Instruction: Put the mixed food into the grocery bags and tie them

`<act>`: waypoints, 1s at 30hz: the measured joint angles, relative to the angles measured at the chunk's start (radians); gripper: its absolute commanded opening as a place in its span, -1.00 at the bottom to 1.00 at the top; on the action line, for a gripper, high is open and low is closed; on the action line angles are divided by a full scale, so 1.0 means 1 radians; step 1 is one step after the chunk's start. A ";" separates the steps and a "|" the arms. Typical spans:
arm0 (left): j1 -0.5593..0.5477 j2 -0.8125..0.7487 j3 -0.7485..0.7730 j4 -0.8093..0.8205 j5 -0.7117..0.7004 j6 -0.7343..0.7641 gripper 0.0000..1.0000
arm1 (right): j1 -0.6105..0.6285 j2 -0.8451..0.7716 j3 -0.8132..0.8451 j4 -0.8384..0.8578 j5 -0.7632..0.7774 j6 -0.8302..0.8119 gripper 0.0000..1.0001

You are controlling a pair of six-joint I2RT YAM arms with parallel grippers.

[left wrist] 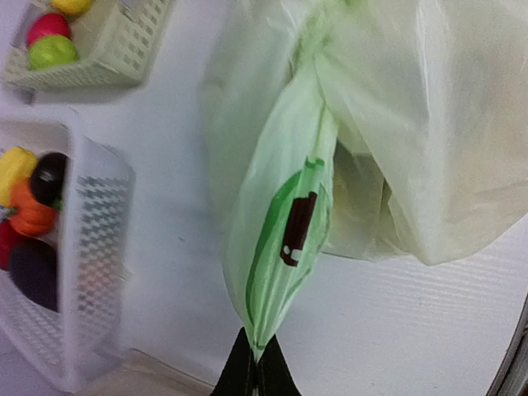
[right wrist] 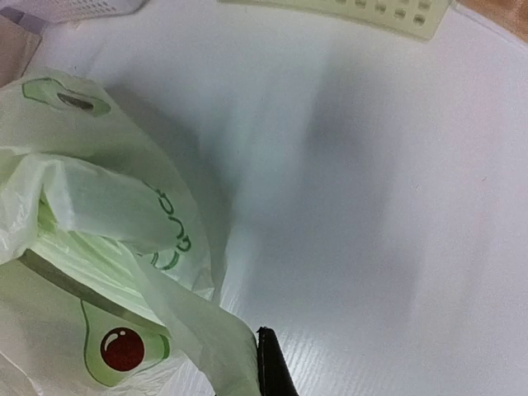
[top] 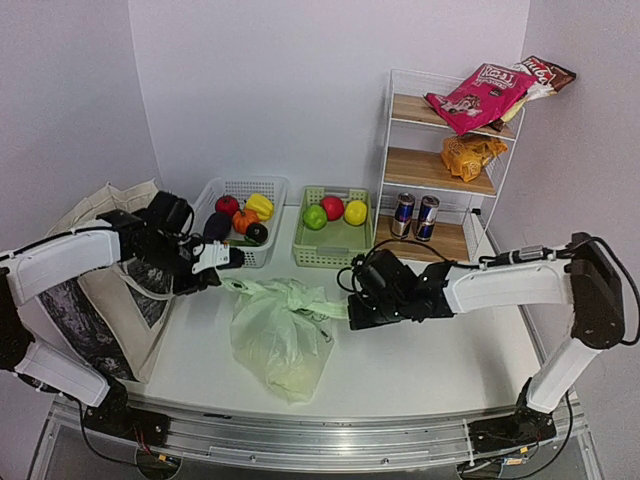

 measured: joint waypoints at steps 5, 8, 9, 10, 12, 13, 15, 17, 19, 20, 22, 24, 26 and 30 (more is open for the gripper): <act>-0.091 -0.006 0.326 -0.129 0.057 -0.079 -1.00 | -0.031 -0.081 0.159 -0.160 0.036 -0.137 -1.00; -0.156 -0.006 0.446 -0.164 0.104 -0.117 -1.00 | -0.037 -0.113 0.248 -0.198 0.033 -0.192 -1.00; -0.180 -0.005 0.470 -0.180 0.117 -0.129 -1.00 | -0.036 -0.124 0.273 -0.205 0.030 -0.207 -1.00; -0.206 -0.003 0.491 -0.195 0.130 -0.138 -1.00 | -0.035 -0.133 0.293 -0.212 0.025 -0.219 -1.00; -0.252 0.013 0.533 -0.235 0.154 -0.159 -1.00 | -0.032 -0.150 0.330 -0.225 0.011 -0.241 -1.00; -0.273 0.028 0.561 -0.251 0.167 -0.169 -1.00 | -0.031 -0.156 0.349 -0.233 0.000 -0.250 -1.00; -0.308 0.068 0.624 -0.277 0.193 -0.188 -1.00 | -0.028 -0.163 0.387 -0.245 -0.021 -0.265 -1.00; -0.327 0.105 0.682 -0.293 0.219 -0.204 -1.00 | -0.026 -0.168 0.428 -0.251 -0.049 -0.277 -1.00; -0.336 0.136 0.733 -0.295 0.246 -0.223 -1.00 | -0.024 -0.175 0.455 -0.251 -0.073 -0.283 -1.00; -0.340 0.146 0.750 -0.294 0.256 -0.231 -1.00 | -0.024 -0.180 0.466 -0.252 -0.084 -0.286 -1.00; -0.350 0.162 0.777 -0.290 0.272 -0.244 -1.00 | -0.024 -0.192 0.485 -0.254 -0.100 -0.291 -1.00; -0.375 0.175 0.797 -0.286 0.286 -0.254 -1.00 | -0.024 -0.208 0.494 -0.255 -0.109 -0.298 -1.00; -0.409 0.187 0.806 -0.274 0.297 -0.263 -1.00 | -0.025 -0.226 0.495 -0.258 -0.112 -0.307 -1.00; -0.465 0.214 0.810 -0.234 0.332 -0.282 -1.00 | -0.055 -0.262 0.492 -0.297 -0.120 -0.313 -1.00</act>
